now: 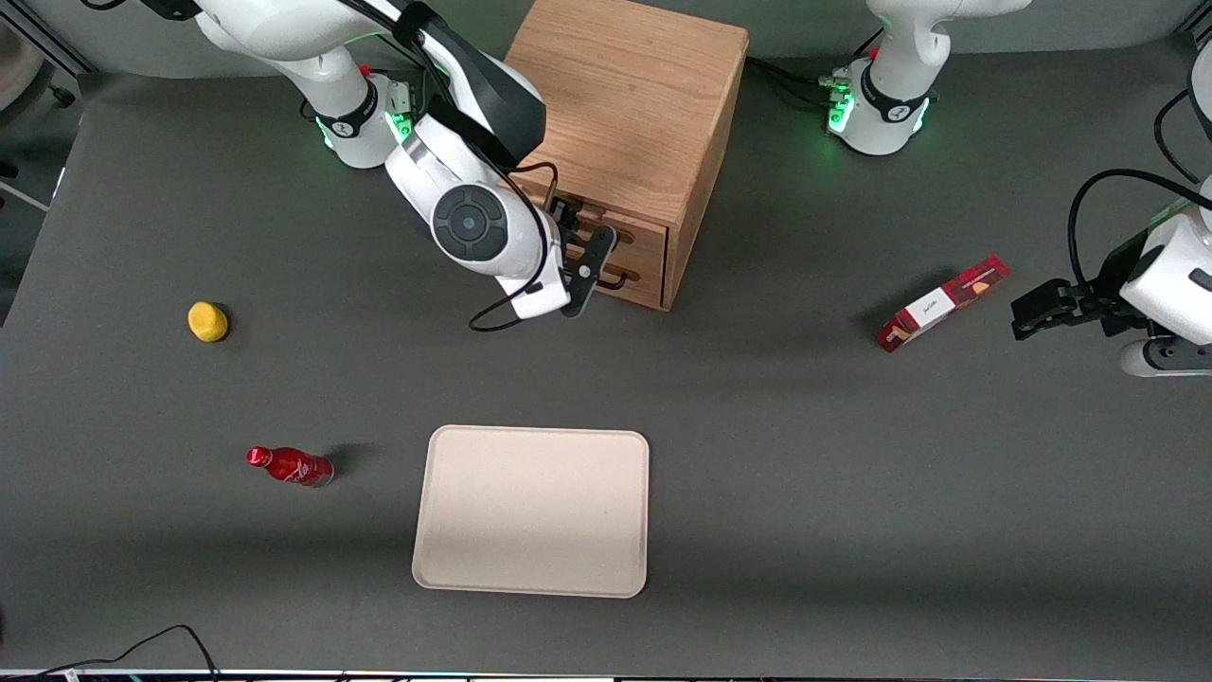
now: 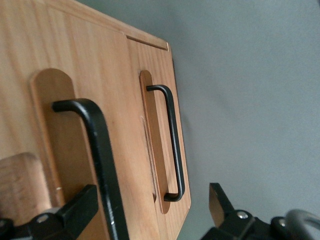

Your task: Close top drawer

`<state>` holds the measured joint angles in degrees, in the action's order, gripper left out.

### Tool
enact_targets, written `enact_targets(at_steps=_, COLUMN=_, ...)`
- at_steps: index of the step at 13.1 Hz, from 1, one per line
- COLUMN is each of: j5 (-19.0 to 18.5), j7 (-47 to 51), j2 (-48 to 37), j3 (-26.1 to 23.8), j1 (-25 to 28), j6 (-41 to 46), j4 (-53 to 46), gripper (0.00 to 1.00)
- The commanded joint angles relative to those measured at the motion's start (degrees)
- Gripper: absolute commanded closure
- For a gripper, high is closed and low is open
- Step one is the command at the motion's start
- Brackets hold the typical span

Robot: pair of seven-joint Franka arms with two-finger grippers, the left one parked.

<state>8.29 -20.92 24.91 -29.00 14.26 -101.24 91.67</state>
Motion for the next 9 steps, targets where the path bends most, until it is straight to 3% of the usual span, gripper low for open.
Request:
enact_targets(at_steps=1, j5=3.1, j7=1.9, j2=-2.6, j3=-1.3, j1=-1.4, j6=3.1, j4=-1.0, gripper=0.0)
enact_targets(at_steps=6, j5=4.0, j7=2.2, j2=-9.6, j3=0.3, j1=-2.1, j6=6.6, j4=-3.8, gripper=0.0)
enact_targets(at_steps=9, j5=2.9, j7=7.7, j2=-16.5, j3=3.5, j1=-2.0, j6=10.4, j4=-4.5, gripper=0.0)
